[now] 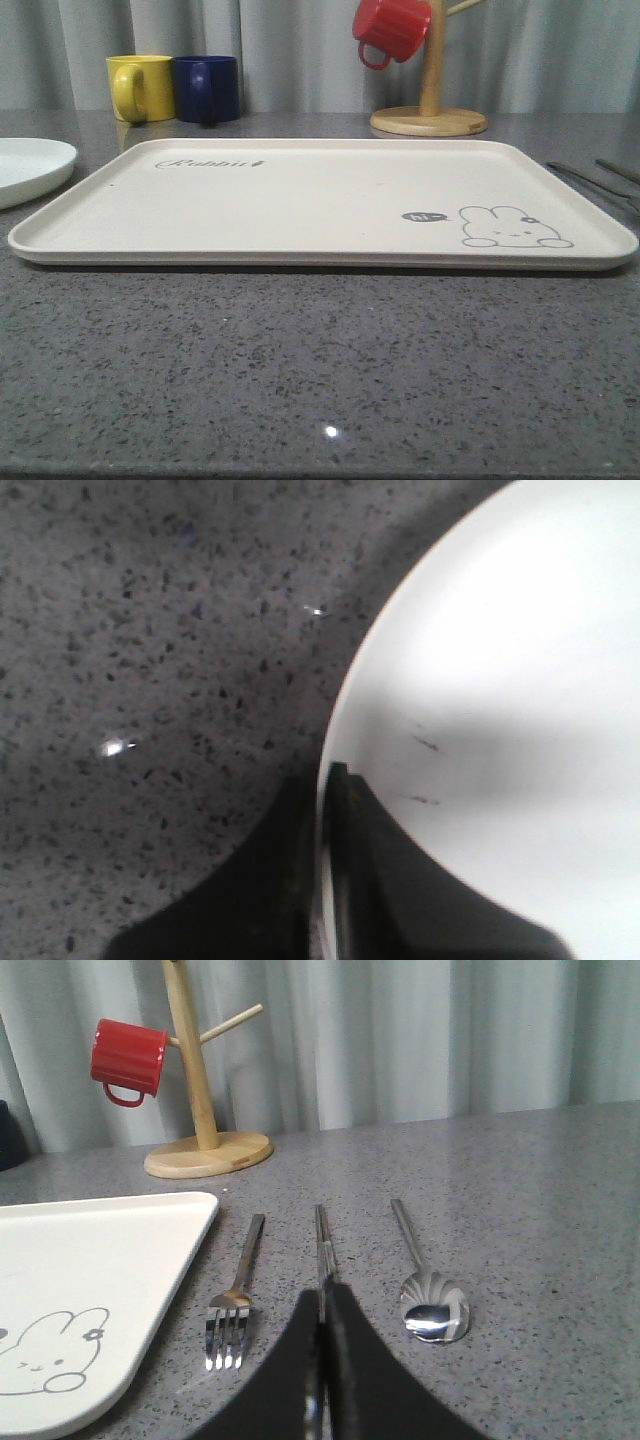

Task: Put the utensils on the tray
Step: 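Grasp the white plate rim with the left gripper and lift it, then carry the plate over the tray and lower it onto the tray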

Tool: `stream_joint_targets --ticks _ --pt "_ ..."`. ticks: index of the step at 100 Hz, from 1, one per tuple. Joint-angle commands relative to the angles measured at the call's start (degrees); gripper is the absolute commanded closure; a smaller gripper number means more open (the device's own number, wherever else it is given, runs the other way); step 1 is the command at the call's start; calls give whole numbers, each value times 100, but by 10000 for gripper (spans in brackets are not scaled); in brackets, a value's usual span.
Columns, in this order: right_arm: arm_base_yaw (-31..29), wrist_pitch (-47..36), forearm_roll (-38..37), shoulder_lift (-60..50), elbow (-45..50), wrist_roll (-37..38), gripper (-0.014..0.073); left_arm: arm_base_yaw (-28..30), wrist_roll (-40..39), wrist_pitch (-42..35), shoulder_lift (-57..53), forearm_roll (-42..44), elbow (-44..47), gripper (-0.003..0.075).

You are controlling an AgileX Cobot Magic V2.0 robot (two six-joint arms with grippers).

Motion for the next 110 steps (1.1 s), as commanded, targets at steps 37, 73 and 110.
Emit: stream_joint_targets --ticks 37,73,110 --pt "-41 -469 -21 -126 -99 -49 662 1119 1125 390 -880 -2610 -130 737" --pt "-41 -469 -21 -126 -99 -49 662 216 1285 457 -1489 -3137 -130 738" --pt "-41 -469 -21 -126 -99 -49 662 -2130 737 -317 -1138 -1872 -130 738"
